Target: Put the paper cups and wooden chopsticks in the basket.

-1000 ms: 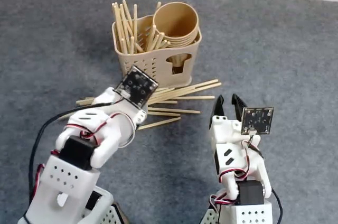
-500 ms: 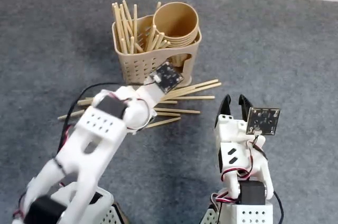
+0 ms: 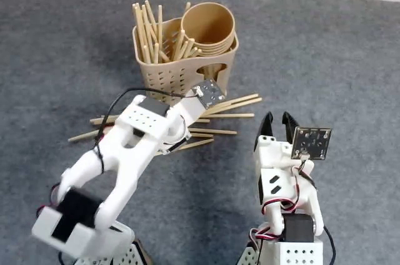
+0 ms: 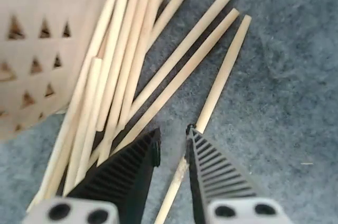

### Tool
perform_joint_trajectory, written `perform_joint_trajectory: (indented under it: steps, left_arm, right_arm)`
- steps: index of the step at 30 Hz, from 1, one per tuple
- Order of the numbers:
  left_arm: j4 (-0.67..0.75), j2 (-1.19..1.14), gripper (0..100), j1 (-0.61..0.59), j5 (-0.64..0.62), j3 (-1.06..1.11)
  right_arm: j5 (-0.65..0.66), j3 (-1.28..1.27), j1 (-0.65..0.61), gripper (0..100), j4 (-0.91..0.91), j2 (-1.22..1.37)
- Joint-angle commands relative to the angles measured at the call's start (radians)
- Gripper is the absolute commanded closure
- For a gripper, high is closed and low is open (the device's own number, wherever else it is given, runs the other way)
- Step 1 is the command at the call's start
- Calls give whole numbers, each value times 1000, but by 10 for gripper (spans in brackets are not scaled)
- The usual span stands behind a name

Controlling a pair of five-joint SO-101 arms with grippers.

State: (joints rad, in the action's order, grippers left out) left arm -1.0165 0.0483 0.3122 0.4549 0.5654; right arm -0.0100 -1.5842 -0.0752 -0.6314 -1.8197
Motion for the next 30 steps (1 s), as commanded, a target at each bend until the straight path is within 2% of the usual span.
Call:
perform_joint_trajectory:
  steps: [1,17,21,24,30]
  left_arm:
    - [-5,-53,901,18,6,-76]
    - [-8,-182,905,48,38,-104]
    - [-71,-87,905,51,34,-99]
    - [-106,27,905,53,-32,-77]
    - [-72,153,902,82,-38,48]
  right_arm:
    - [11,15,12,875,33,-5]
    - [11,15,12,875,33,-5]
    - [11,15,12,875,33,-5]
    - [11,15,12,875,33,-5]
    - [11,15,10,875,33,-5]
